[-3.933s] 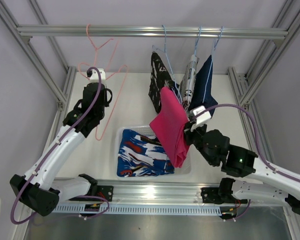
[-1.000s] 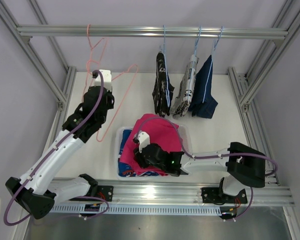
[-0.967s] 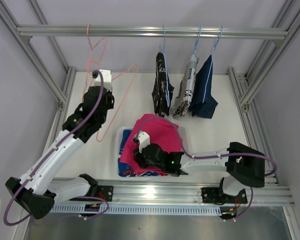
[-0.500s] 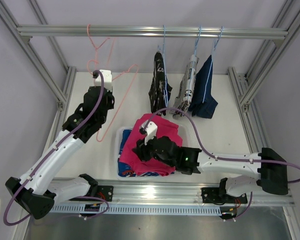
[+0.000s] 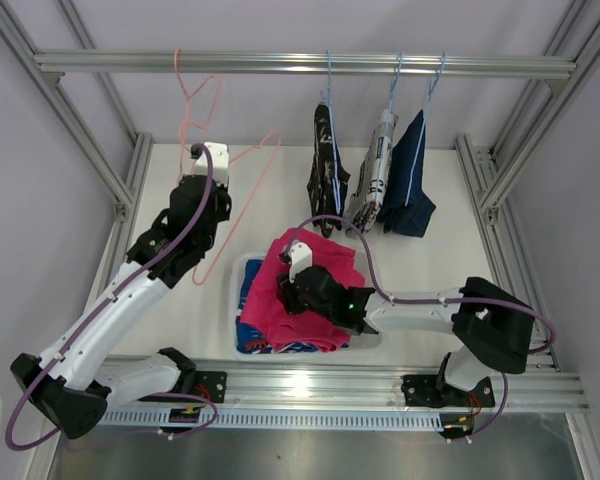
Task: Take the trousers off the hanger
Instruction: Place the trousers in the bin.
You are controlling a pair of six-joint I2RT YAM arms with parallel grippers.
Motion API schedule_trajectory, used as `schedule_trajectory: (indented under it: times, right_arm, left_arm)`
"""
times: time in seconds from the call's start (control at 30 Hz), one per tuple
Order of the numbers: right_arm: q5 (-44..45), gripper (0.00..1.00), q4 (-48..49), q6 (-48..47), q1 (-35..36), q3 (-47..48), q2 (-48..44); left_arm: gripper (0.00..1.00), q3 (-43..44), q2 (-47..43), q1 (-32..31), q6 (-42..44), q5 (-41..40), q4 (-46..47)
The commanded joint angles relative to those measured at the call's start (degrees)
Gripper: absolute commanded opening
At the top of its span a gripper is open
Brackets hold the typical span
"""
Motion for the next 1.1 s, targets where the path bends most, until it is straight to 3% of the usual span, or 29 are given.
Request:
schedule_trajectory:
  times: [0.0,0.2,0.5,0.67,0.93,1.07]
  right_arm:
    - [-1.5,0.40,4.6,4.0,-0.5,-3.3,4.2]
    - [-1.4,0.41,4.2,5.6,0.8,-4.9,1.9]
    - [12.3,0.45,-6.2,3.6,9.5,-2.7,-13.1]
    - [17.4,0.47,-8.6,6.6,10.6,-6.7,-18.2]
    - [21.3,0.48,-7.8,14.4,10.8,-11.9,-10.2]
    - [22.0,0.48,-7.4,15.2,11.8,-11.3,-7.9]
  left_arm:
    - [0.01,-0.3,-1.8,-0.5,1.3,-0.7,3.6]
    - [0.01,-0.2,-2.2,-0.6,1.6,-0.6,3.6]
    - [0.01,0.1,-4.1,-0.7,2.5,0.8,3.3]
    - [0.01,0.1,-4.9,-0.9,2.4,1.7,3.2]
    - [0.01,0.6,-6.9,-1.1,1.6,4.9,2.9]
    - [0.01,0.0,-9.6,-1.1,1.2,10.2,4.0]
